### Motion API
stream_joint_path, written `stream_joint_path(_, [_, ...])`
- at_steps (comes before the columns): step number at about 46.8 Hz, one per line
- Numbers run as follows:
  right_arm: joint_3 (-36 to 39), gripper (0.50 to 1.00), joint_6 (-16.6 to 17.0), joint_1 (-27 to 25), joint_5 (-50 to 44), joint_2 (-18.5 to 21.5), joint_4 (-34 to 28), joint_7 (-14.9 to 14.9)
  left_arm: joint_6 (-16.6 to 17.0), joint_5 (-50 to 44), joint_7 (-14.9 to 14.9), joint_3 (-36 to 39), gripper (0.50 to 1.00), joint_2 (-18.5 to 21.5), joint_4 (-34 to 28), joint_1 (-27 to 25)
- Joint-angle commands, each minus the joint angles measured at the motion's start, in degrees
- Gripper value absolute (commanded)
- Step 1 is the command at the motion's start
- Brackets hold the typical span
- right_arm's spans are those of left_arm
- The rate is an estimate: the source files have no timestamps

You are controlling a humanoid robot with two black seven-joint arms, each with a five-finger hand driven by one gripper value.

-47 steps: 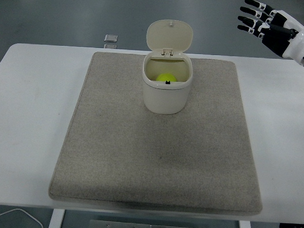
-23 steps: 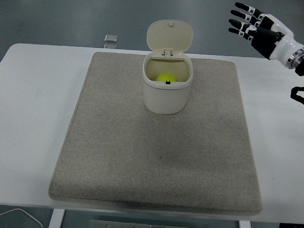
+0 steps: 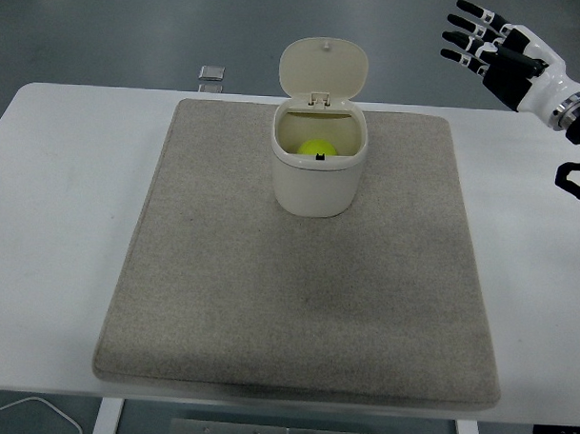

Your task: Pick up the tennis ball and place it in the box.

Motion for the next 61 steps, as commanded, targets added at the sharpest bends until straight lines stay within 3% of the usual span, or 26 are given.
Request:
stream_joint_path(1, [-0.1, 0.897, -0.8, -0.1, 0.0, 0.4, 0.0, -0.1, 0.0, 0.0, 0.0, 0.0, 0.992, 0.0, 0.0, 0.0])
stream_joint_path(11, [0.0, 0.897, -1.8, -0.5, 0.2, 0.6, -0.2, -3.2, 0.1, 0.0, 0.0, 0.0, 0.992, 0.0, 0.0, 0.1])
stream_joint_path(61, [-0.1, 0.897, -2.1, -0.5, 0.2, 0.7, -0.4, -3.9, 0.0, 0.0, 0.0, 0.0, 0.992, 0.0, -0.4, 0.1])
